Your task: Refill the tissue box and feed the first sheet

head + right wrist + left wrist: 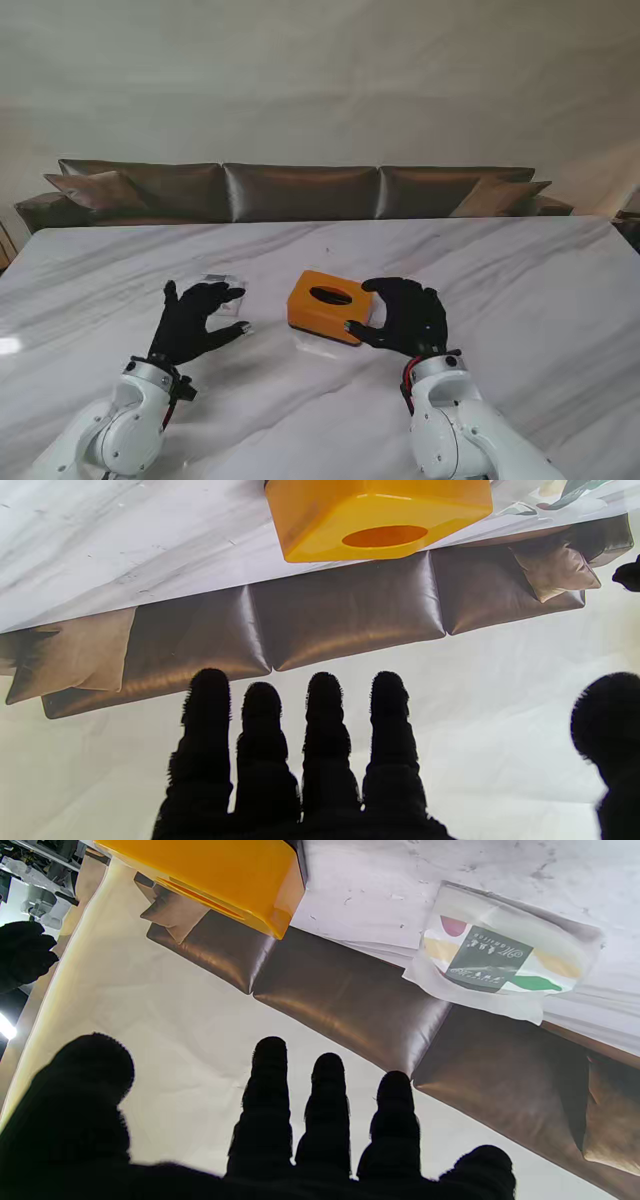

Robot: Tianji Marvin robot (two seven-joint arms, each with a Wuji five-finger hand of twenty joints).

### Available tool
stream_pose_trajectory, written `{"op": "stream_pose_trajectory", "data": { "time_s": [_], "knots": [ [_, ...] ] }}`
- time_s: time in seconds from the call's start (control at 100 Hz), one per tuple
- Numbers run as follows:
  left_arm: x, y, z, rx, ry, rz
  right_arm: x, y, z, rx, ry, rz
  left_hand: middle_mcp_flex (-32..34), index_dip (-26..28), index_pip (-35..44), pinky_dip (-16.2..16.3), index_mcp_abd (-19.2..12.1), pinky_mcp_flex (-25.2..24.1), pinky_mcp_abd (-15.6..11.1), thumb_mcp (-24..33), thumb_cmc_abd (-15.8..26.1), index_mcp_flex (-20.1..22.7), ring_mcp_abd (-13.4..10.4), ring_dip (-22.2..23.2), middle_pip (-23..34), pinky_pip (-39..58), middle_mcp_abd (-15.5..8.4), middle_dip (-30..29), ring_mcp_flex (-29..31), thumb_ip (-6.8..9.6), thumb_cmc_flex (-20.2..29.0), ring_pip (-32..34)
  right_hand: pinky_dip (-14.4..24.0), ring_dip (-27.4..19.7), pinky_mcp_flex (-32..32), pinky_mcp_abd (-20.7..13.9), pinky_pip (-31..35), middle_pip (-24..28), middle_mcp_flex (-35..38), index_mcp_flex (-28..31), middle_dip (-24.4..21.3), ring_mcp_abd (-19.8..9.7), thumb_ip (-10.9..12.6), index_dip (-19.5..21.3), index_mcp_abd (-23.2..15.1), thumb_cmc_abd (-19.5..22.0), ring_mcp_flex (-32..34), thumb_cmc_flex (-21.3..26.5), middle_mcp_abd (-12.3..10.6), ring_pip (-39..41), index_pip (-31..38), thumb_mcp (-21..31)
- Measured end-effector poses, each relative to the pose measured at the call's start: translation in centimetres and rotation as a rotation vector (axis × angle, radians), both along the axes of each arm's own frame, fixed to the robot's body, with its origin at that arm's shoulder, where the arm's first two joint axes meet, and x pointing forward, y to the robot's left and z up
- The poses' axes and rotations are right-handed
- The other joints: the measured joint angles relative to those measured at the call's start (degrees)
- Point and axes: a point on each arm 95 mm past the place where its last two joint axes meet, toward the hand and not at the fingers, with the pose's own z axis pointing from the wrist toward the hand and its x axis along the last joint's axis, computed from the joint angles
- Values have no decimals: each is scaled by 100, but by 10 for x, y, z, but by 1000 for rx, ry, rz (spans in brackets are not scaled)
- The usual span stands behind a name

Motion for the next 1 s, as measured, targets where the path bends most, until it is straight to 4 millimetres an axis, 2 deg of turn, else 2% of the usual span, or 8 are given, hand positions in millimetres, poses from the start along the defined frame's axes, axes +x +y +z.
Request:
{"op": "stream_pose_trajectory", "data": {
  "time_s": [0.18, 0.45, 0.53, 0.67, 0.71, 0.78, 0.93, 1.0],
  "knots": [
    [1, 1, 0, -2, 1, 1, 1, 0, -1, 3, -4, -4, 0, 0, 0, 41, 12, 0, 0, 0, 0, 0, 0, -1, 0, 0, 0, 0, 0, 0, 0, 14, 0, 0, 0, -4, -3, 0, 0, -58, 0, 0, 0, 0, 7, 0, 0, 1, 0, 0, 75, 0],
    [2, 0, 2, -2, -5, -3, 1, -3, -3, 16, -10, -27, 0, 0, 4, 510, 13, 133, 0, 2, 0, 0, 56, -1, 0, 0, 0, 0, 14, 3, 70, 150, 1, -1, 14, -5, -3, 8, 0, -58, 0, 0, 0, 0, 136, 0, 0, 1, 0, 0, 75, 0],
    [5, -1, 2, -3, -8, -6, 2, -5, -3, 16, -6, -36, 0, 1, 51, 632, 16, 230, 0, 2, 0, 0, 183, -1, 0, 0, 0, 0, 19, 52, 70, 163, 1, -1, 45, -5, -3, 48, 0, -58, 0, 0, 0, 0, 136, 0, 0, 6, 0, 0, 77, 0],
    [12, -4, 3, -20, -12, -9, 4, -12, -3, 13, 7, -57, 0, 67, 130, 1085, 74, 758, 0, 5, 0, 1, 203, 91, 0, 4, 5, 0, 95, 54, 129, 336, 1, -2, 73, -6, -3, 72, 0, -58, 0, 0, 0, 0, 138, -1, 2, 7, 0, 5, 111, 0],
    [14, -5, 3, -25, -13, -8, 5, -14, -3, 18, 14, -64, 0, 70, 187, 1226, 76, 994, 0, 5, 0, 4, 355, 157, 25, 4, 8, 9, 222, 54, 129, 456, 1, -2, 82, -6, -3, 73, 0, -58, 0, 0, 0, 0, 139, -1, 5, 7, 0, 18, 127, 0],
    [16, -6, 3, -35, -13, -8, 7, -17, -2, 30, 27, -77, 0, 92, 250, 1419, 171, 1376, 0, 5, -22, 13, 393, 154, 78, 8, 138, 29, 300, 54, 129, 517, 1, -2, 143, -6, 2, 74, 0, -58, 0, 2, 0, 0, 141, -2, 25, 10, 0, 28, 200, 1],
    [23, -8, 6, -63, -12, -6, 14, -24, 1, 24, 45, -108, 0, 138, 331, 1584, 231, 1989, 0, 5, -106, 24, 572, 231, 151, 9, 174, 73, 532, 55, 136, 798, 99, -2, 458, -6, 367, 85, 0, -59, 0, 356, 0, 0, 253, -3, 170, 10, 0, 223, 212, 1],
    [25, -9, 7, -77, -12, -4, 20, -27, 2, 34, 56, -119, 0, 140, 382, 1648, 231, 2361, 0, 5, -121, 58, 575, 291, 169, 8, 246, 89, 664, 56, 141, 833, 216, -2, 629, -4, 523, 140, 0, -59, 0, 496, 0, 0, 254, -3, 295, 10, 1, 274, 213, 1]
  ]
}}
